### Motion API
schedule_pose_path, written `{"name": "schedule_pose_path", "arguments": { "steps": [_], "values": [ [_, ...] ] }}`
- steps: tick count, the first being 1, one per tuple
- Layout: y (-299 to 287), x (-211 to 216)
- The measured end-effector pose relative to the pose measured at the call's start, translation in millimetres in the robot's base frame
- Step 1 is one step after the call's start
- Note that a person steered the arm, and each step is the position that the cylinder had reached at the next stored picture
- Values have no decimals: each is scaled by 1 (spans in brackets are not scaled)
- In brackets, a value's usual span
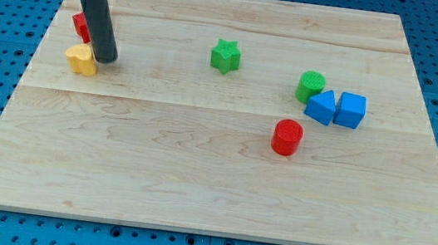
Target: Push the yellow heart bottom left to the red star
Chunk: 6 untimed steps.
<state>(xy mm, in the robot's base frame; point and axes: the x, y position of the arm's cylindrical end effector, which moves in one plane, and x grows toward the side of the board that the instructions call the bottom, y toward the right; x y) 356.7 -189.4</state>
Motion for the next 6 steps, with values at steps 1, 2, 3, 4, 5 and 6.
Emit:
{"name": "schedule_pose_path", "arguments": {
  "steps": [1, 2, 3, 4, 5, 6],
  "values": [
    [-9, -40],
    [-9, -68],
    [-1, -52],
    [12, -9],
    [-31, -11],
    [-34, -17]
  ]
}}
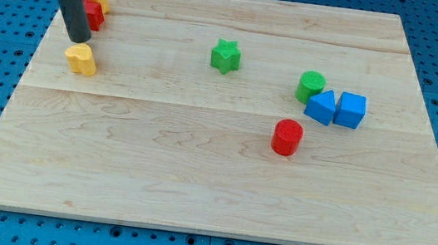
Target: Push the yellow heart bottom left to the red star
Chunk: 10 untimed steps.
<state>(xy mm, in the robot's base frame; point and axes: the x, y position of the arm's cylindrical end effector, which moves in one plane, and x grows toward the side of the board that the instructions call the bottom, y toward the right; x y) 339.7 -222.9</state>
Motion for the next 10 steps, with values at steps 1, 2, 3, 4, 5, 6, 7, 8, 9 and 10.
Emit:
{"name": "schedule_pose_path", "arguments": {
  "steps": [1, 2, 3, 4, 5, 6, 7, 8, 9, 10],
  "values": [
    [36, 0],
    [62, 48],
    [50, 81],
    [15, 45],
    [3, -6],
    [2, 0],
    [6, 44],
    [-6, 48],
    [-7, 4],
    [-9, 12]
  ]
}}
